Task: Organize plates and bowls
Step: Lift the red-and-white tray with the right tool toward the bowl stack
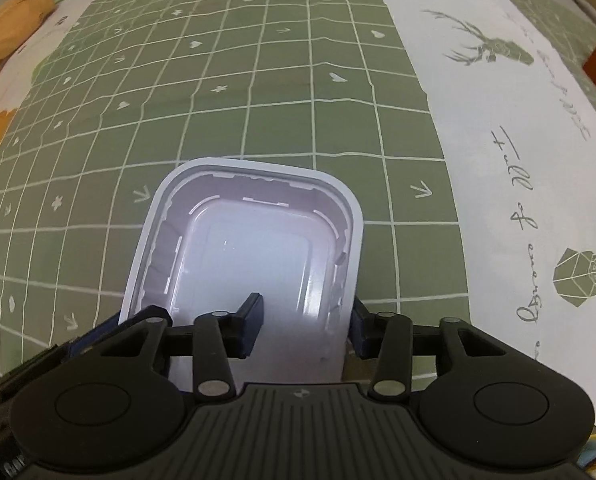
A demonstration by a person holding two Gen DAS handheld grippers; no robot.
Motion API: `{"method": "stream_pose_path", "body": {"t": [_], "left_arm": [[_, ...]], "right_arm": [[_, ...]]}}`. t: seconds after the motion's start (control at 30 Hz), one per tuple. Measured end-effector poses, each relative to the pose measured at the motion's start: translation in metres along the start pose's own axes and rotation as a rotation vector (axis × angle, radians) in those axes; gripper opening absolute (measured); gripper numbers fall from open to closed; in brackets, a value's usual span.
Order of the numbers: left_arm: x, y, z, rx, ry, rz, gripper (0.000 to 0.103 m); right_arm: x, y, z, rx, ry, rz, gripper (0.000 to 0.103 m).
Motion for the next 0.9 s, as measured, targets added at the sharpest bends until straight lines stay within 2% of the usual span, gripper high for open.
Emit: {"method": "stream_pose_path", "body": {"t": [0.13,0.23,0.3,0.4,0.53,0.6,0.77,0.9], "left_arm": [[0.004,-0.025,-0.009,0.014,0.009,-0.019,0.023],[0.030,-0.068,-0.032,0.089,0.094,0.026,0.023],[0.044,-0.094,-0.044,0.123,0.089,0.040,0.023],[0.084,-0.129,-0.054,0.147,0.144,0.071,0.026],[0.157,-0.159,-0.067,0.178,0.269,0.078,0.029],[0.186,-0.156,-0.076,0.147,0.307,0.071,0.031],[0.227,-0.116,-0.094,-0.060,0.295,0.002,0.032],[0.233,-0.081,-0.107,-0.131,0.301,0.029,0.031]], "right_arm": [[0.006,-0.023,-0.016,0.011,0.006,0.068,0.036],[0.008,-0.060,-0.038,0.059,-0.046,0.146,0.036],[0.010,-0.088,-0.054,0.079,-0.086,0.185,0.036],[0.020,-0.129,-0.076,0.136,-0.137,0.205,0.036],[0.058,-0.191,-0.106,0.229,-0.157,0.232,0.036],[0.082,-0.212,-0.121,0.274,-0.161,0.211,0.037],[0.143,-0.234,-0.155,0.335,-0.119,0.151,0.039],[0.187,-0.214,-0.162,0.314,-0.062,0.206,0.039]]}}
Point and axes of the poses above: each gripper's, at about its wrist camera, not at the fingertips, and y roughly the way its jaws point, x to its right, z to its top, the point moved 1 cm from there along y, roughly the way its jaws point, and after that the axes turned 8 degrees about -x, right-handed, at the moved point
